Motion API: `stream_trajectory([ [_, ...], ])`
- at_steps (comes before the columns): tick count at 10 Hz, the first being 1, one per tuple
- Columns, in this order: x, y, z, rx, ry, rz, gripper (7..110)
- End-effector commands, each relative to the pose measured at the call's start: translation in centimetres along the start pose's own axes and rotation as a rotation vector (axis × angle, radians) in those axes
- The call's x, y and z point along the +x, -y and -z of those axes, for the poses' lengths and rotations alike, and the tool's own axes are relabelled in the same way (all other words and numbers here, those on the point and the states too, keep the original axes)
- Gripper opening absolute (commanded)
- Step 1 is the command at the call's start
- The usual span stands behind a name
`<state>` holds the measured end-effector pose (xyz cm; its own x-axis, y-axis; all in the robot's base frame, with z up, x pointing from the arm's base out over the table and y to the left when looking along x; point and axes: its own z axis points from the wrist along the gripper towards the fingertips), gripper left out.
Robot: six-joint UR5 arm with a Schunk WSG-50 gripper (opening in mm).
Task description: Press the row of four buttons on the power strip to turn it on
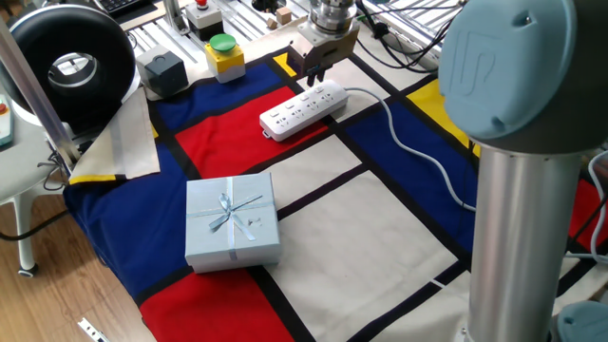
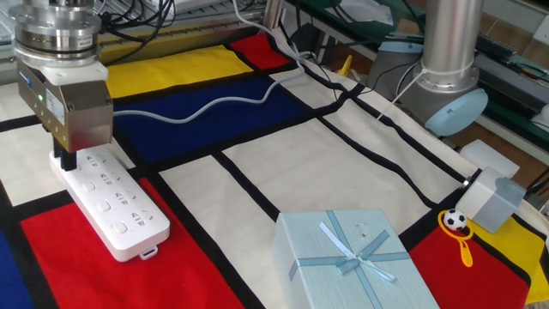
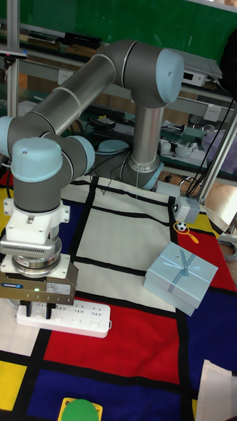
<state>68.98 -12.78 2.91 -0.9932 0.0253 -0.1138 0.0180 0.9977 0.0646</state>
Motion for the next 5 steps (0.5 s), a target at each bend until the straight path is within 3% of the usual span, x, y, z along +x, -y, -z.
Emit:
stream_trajectory([
  [1,0.1,-1.0,0.6,-0.030,0.003,-0.028,44],
  [2,0.1,-1.9,0.8,-0.038,0.011,-0.046,44],
  [3,0.7,-2.8,1.2,-0.034,-0.009,-0.058,66],
  [5,0.8,-3.4,1.2,-0.028,-0.011,-0.075,66],
])
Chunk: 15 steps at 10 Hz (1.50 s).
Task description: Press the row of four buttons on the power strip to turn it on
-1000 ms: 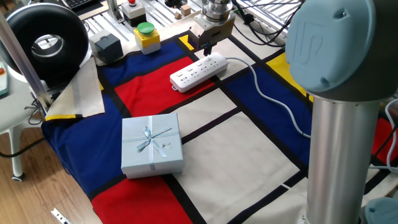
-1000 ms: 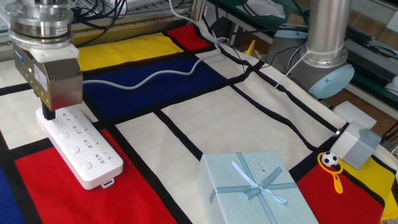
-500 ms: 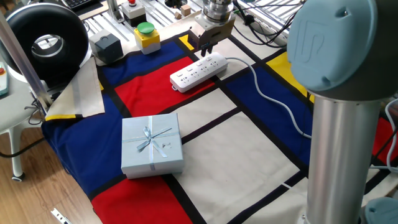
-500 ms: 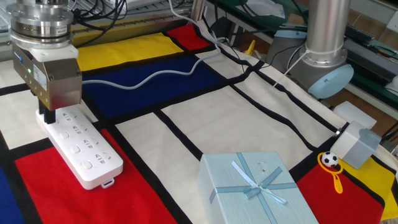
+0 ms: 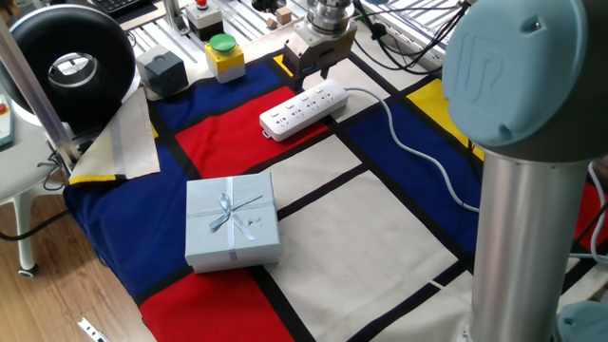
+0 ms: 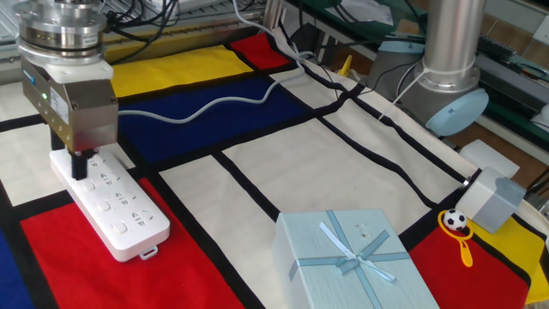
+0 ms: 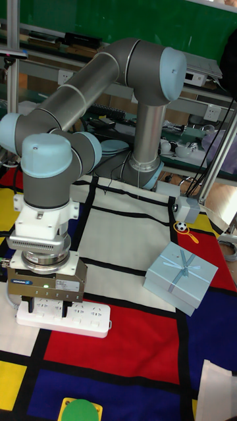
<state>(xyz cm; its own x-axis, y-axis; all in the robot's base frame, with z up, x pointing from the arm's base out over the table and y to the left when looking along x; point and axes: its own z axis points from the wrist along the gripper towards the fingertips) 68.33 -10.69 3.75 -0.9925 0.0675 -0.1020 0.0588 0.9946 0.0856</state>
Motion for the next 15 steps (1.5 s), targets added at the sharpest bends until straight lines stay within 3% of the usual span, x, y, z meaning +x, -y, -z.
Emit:
stream_trajectory([
  [1,0.4,-1.1,0.4,-0.011,-0.007,-0.032,66],
  [5,-0.5,-2.6,0.1,-0.081,0.016,0.009,66],
  [10,-0.7,-1.0,-0.8,-0.069,0.026,0.031,66],
  [15,-0.2,-1.2,-1.3,-0.098,0.025,0.023,66],
])
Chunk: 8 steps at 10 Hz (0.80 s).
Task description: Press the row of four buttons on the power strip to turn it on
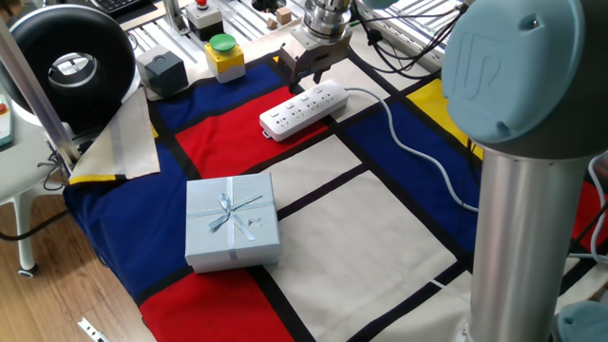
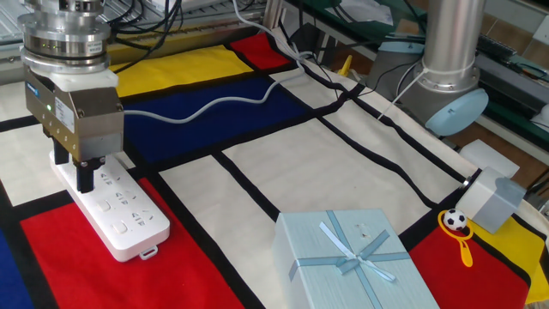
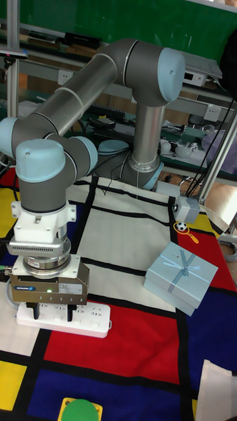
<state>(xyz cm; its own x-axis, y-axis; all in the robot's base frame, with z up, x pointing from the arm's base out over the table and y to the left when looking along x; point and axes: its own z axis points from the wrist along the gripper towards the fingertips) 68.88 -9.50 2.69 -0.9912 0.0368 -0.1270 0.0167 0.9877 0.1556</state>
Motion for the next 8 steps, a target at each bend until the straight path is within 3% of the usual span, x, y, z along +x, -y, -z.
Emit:
stream_trajectory([
  [1,0.36,0.12,-0.13,-0.023,0.006,-0.010,66],
  [8,0.71,0.10,-0.41,-0.016,0.017,-0.016,66],
])
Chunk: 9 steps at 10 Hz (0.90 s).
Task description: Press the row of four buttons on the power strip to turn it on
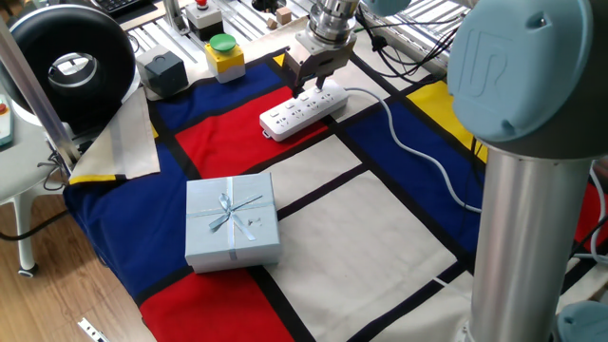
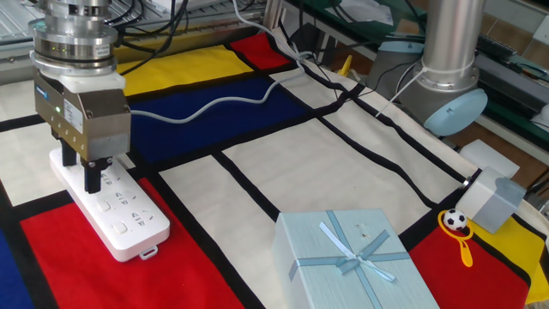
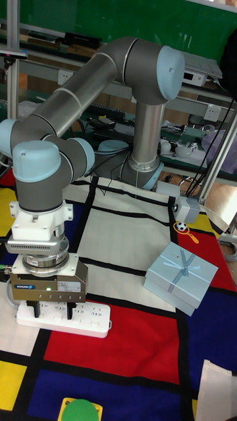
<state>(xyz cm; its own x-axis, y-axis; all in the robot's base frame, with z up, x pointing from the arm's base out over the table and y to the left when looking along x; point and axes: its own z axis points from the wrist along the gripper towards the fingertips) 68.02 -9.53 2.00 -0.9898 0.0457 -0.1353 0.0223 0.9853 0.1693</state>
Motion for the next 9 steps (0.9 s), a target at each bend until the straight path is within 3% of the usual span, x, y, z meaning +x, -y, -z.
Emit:
stream_trajectory([
  [1,-0.47,-0.02,0.23,0.002,0.007,-0.007,66],
  [3,-1.04,-0.12,0.30,0.003,0.021,-0.009,66],
  [9,-0.32,0.00,-0.15,0.007,0.024,-0.022,66],
])
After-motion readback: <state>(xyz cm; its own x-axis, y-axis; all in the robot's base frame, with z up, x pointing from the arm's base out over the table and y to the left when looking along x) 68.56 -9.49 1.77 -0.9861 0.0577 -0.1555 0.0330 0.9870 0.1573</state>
